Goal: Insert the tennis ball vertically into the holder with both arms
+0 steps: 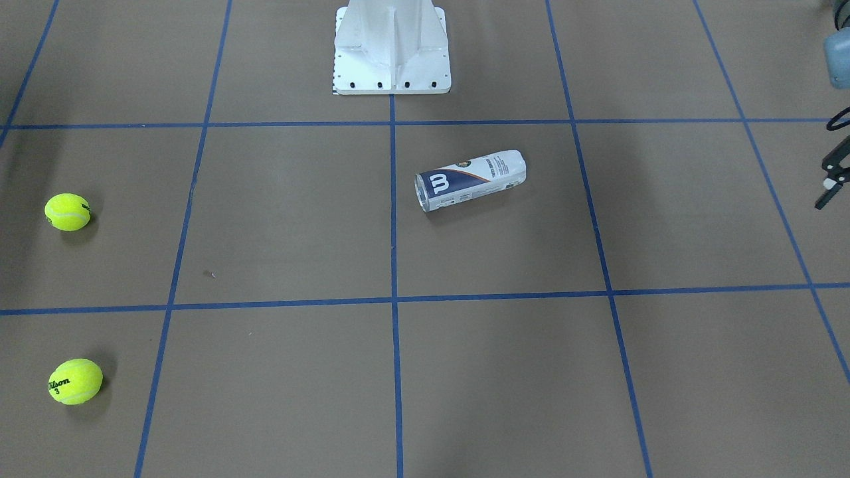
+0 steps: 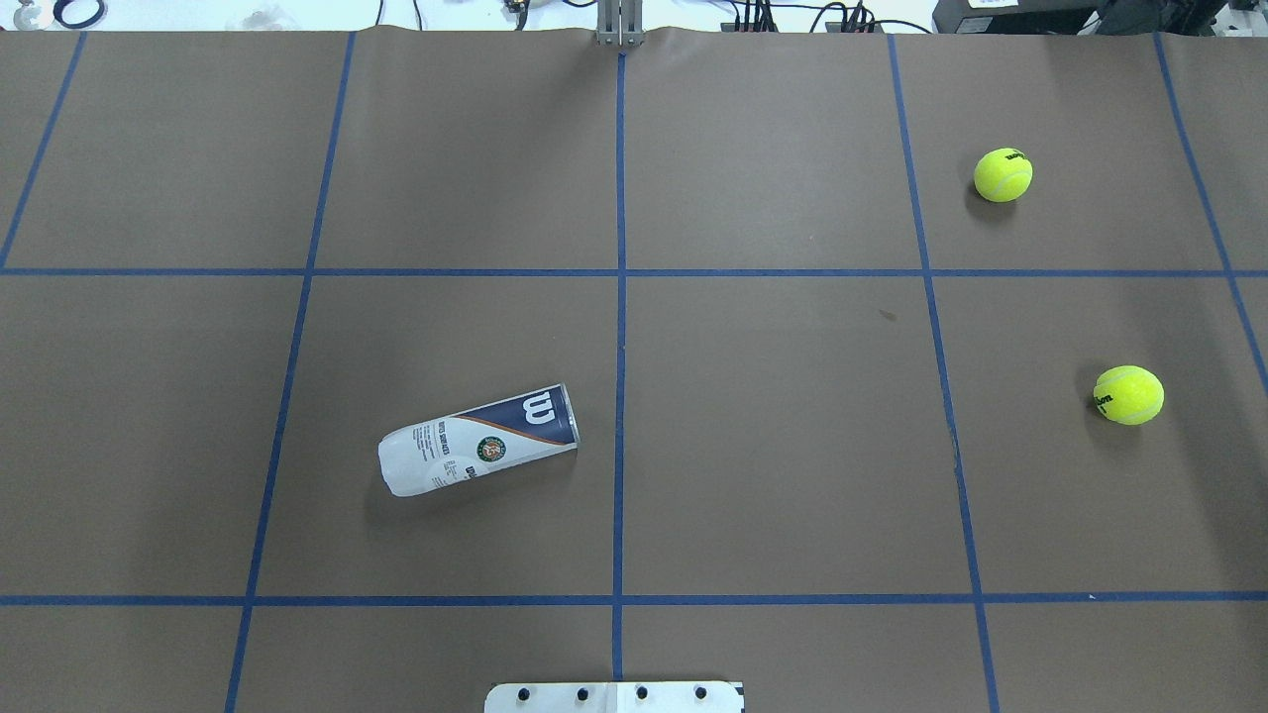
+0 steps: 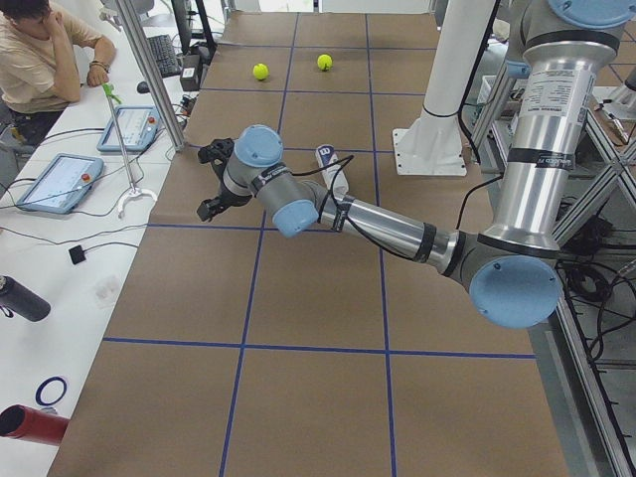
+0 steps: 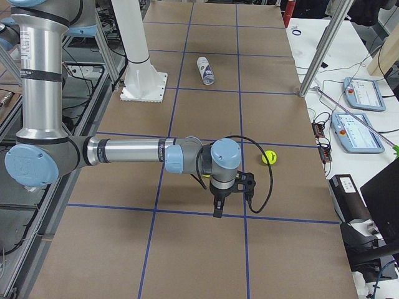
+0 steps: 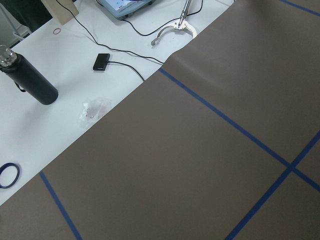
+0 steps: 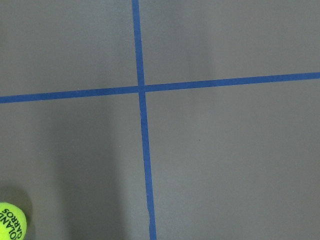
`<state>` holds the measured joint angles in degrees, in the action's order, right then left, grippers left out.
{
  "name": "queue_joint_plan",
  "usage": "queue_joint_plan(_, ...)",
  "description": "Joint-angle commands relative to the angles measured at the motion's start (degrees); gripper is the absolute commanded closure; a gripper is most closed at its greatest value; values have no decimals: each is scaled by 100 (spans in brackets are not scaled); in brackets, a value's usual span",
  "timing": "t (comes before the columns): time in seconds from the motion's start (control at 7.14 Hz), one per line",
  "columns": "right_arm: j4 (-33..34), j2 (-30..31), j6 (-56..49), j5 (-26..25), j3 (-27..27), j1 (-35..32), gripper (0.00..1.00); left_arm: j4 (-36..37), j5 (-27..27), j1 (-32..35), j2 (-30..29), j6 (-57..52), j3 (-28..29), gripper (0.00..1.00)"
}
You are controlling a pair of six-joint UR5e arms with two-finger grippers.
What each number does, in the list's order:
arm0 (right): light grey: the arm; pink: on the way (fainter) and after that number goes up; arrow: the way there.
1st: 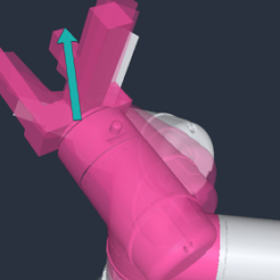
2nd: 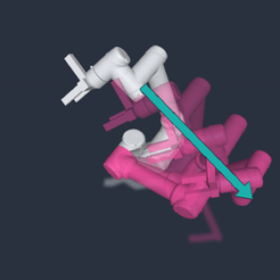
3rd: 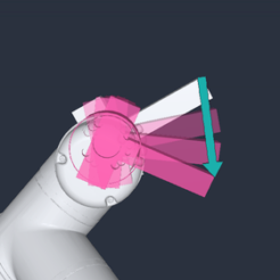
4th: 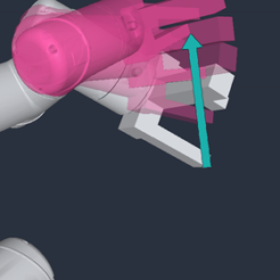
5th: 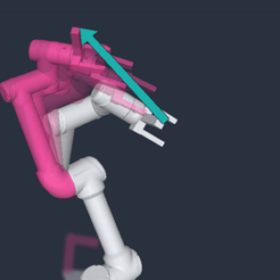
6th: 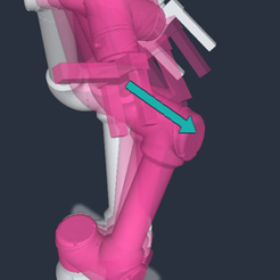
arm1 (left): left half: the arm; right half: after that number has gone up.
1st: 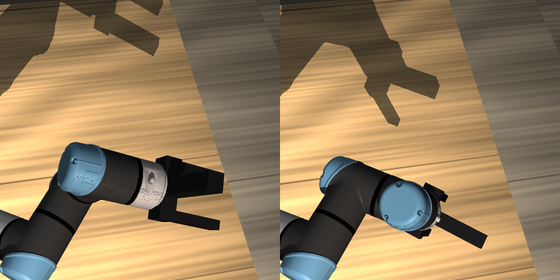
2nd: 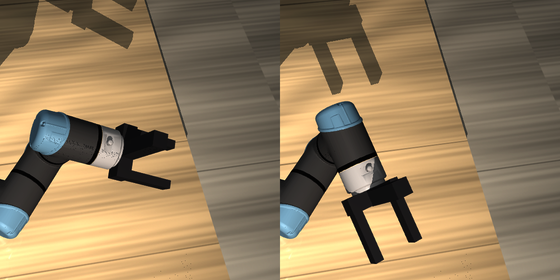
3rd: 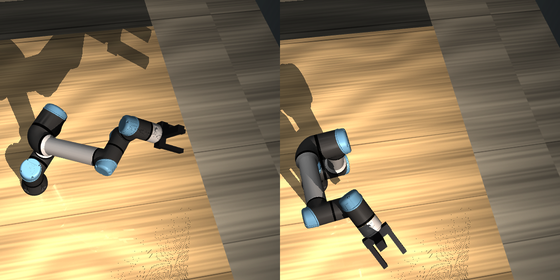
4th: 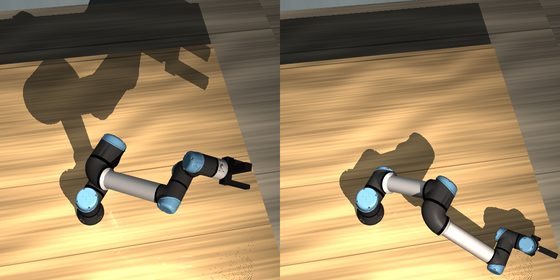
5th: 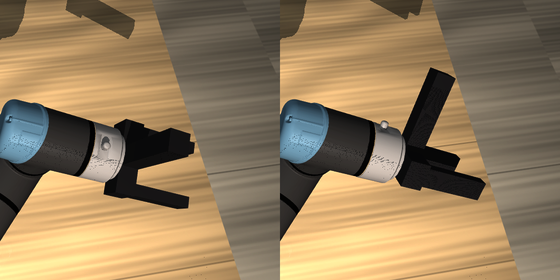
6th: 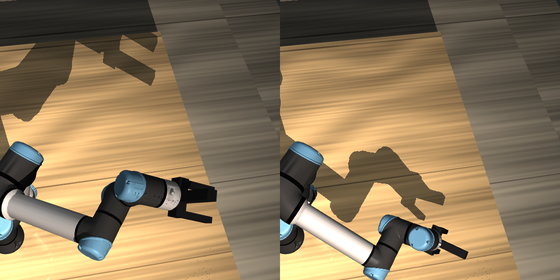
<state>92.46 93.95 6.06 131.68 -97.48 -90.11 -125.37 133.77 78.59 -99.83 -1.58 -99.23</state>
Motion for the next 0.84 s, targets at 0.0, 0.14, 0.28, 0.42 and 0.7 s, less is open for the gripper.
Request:
queue_joint_plan(0.0,9,0,9,7,1,2,0,12,0,-666,-404,681,-139,0)
queue_joint_plan(0.14,9,0,9,7,1,2,1,12,0,-957,-449,833,-314,1)
queue_joint_plan(0.28,9,0,9,16,1,2,0,21,9,-1273,-615,852,-368,1)
queue_joint_plan(0.42,9,0,9,24,1,2,0,21,0,-1572,-712,861,-369,1)
queue_joint_plan(0.7,9,0,9,24,1,2,0,12,-17,-2169,-1046,852,-369,1)
